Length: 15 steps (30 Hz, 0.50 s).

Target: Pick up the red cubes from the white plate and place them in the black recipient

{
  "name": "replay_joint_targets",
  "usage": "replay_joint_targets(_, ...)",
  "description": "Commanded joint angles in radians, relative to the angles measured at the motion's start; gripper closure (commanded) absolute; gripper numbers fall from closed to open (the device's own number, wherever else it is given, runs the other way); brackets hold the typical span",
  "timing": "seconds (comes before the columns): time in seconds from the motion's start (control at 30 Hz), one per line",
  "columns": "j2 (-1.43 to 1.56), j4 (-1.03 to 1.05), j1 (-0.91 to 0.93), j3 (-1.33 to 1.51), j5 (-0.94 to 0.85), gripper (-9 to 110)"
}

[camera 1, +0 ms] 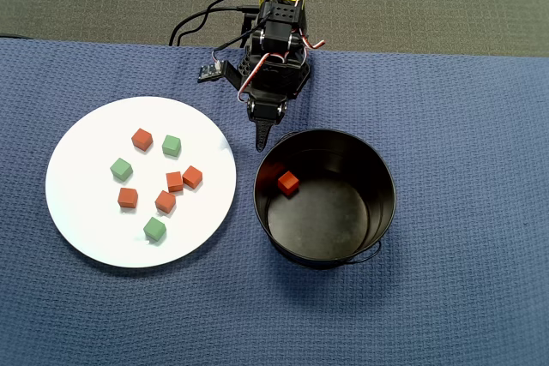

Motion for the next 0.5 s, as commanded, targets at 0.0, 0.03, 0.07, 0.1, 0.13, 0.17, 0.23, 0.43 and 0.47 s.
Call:
replay_joint_targets(0.0,-0.015,0.032,0.055,-0.046,0.029,98)
replay_joint_targets(0.03,-0.015,0.031,0.055,-0.044,0.026,97)
replay_joint_targets(0.07,-0.015,0.025,0.057,-0.044,0.02,97)
replay_joint_targets(0.1,-0.015,0.017,0.06,-0.043,0.011,97)
replay_joint_targets(0.13,-0.015,0.009,0.06,-0.038,-0.005,98)
replay_joint_targets(0.17,-0.015,0.008,0.06,-0.037,-0.015,98)
replay_joint_targets(0.23,-0.015,0.002,0.064,-0.034,-0.018,100)
replay_joint_targets(0.43,-0.017,-0.002,0.077,-0.032,-0.017,100)
replay_joint_targets(0.47,-0.018,-0.003,0.078,-0.032,-0.018,100)
